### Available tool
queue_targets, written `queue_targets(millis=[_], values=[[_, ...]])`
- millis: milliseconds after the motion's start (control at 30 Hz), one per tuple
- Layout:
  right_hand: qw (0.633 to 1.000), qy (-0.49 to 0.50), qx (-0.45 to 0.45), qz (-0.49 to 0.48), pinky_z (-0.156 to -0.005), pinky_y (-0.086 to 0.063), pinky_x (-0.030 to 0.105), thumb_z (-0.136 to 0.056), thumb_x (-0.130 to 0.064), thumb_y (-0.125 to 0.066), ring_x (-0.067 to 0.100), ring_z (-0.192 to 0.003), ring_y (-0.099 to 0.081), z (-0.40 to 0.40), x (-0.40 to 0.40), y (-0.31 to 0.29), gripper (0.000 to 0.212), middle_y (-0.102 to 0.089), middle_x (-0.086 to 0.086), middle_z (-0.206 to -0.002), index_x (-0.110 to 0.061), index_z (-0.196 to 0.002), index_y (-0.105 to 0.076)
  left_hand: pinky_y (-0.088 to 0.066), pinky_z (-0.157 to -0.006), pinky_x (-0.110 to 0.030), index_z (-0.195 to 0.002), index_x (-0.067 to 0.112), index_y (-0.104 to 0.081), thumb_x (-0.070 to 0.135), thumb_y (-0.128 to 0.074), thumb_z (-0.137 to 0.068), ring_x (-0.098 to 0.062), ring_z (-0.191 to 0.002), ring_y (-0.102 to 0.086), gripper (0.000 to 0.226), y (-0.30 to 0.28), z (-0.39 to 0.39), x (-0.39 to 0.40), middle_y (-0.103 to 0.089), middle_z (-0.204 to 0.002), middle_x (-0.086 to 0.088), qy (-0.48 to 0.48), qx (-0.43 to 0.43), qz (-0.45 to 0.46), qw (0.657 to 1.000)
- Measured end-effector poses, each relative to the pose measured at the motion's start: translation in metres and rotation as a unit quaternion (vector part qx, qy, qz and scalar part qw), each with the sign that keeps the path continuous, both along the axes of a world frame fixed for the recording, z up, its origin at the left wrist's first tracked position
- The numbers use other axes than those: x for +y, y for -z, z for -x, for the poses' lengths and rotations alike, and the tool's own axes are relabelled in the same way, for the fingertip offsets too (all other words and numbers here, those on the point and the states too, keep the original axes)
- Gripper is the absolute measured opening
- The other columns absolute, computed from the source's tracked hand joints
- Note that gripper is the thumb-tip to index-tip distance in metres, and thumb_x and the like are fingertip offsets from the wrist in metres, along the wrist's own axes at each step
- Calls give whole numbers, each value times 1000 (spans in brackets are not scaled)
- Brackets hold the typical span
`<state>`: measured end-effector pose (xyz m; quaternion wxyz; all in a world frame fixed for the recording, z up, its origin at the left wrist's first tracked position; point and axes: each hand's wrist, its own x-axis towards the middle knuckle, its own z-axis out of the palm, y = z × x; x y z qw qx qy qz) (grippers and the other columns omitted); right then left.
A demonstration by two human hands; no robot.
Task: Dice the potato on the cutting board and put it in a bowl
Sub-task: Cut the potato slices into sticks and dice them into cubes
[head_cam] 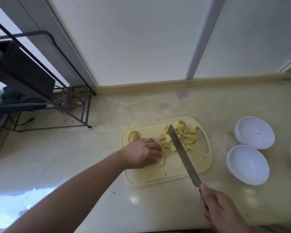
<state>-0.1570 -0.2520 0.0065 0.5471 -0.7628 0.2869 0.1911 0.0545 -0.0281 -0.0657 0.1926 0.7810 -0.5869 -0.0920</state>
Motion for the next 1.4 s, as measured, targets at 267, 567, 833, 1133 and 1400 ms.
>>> queue_targets(millis=[267, 567, 833, 1133, 1400], values=[[1000, -6, -2, 2, -54, -35, 29, -92, -49, -42, 12, -42, -42, 3, 4, 7, 50, -43, 0, -42, -20, -52, -47, -56, -85, -42, -107, 9, -71, 24, -65, -93, -33, -108, -62, 21, -5, -15, -11, -67, -122, -11, 155, -81, -12, 985], [999, -13, -19, 23, -51, -32, 26, -94, -48, -41, 10, -40, -40, -4, -1, 6, 50, -44, 0, -42, -20, -53, -46, -57, -67, -40, -111, 13, -70, 22, -63, -86, -32, -100, -60, 28, 1, -4, -14, -64, -115, -14, 132, -117, -6, 984], [998, -48, -11, 47, -52, -33, 26, -74, -71, -32, 8, -43, -40, -19, 5, 8, 57, -45, -2, -44, -19, -56, -43, -58, -62, -37, -109, 13, -73, 18, -85, -68, -31, -87, -63, 43, 13, 46, -19, -65, -104, -12, -327, -60, 39, 942], [984, -143, -36, 102, -54, -38, 21, -80, -69, -31, 8, -51, -47, -40, 22, 9, 58, -51, -2, -51, -17, -57, -42, -50, -93, -39, -111, 7, -71, 9, -74, -80, -30, -103, -57, 32, 15, 71, -19, -64, -112, -8, -398, 2, 106, 911], [977, -176, -32, 118, -53, -37, 20, -77, -72, -24, 6, -53, -50, -38, 26, 9, 56, -57, -17, -54, -22, -57, -40, -47, -97, -29, -105, 7, -74, 2, -75, -82, -29, -109, -59, 24, 21, 68, -11, -66, -115, -5, -333, 18, 157, 930]])
